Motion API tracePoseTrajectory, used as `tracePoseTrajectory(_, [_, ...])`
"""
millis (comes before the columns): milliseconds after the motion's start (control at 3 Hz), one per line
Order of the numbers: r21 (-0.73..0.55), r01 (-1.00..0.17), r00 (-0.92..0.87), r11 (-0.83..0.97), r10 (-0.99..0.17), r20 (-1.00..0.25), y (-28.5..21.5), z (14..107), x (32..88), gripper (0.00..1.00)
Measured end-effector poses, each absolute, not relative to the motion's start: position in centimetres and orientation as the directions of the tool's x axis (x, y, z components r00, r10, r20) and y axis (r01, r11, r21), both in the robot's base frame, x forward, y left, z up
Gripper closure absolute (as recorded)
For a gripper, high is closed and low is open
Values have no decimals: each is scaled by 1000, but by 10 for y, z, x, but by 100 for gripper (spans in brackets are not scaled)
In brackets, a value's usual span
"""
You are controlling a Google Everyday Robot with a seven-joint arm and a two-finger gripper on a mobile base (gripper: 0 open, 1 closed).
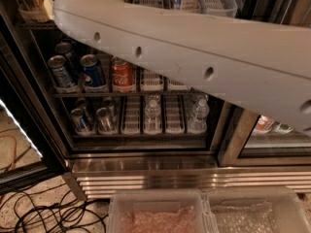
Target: Pick orange can from top shelf of fridge
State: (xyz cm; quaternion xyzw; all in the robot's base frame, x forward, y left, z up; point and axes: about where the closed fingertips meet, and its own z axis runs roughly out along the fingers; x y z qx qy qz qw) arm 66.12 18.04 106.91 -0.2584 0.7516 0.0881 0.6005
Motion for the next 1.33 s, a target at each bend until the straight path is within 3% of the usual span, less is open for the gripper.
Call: tracePoseTrajectory(1333, [-186, -479, -126, 858, -277, -953, 187, 1079, 696, 28])
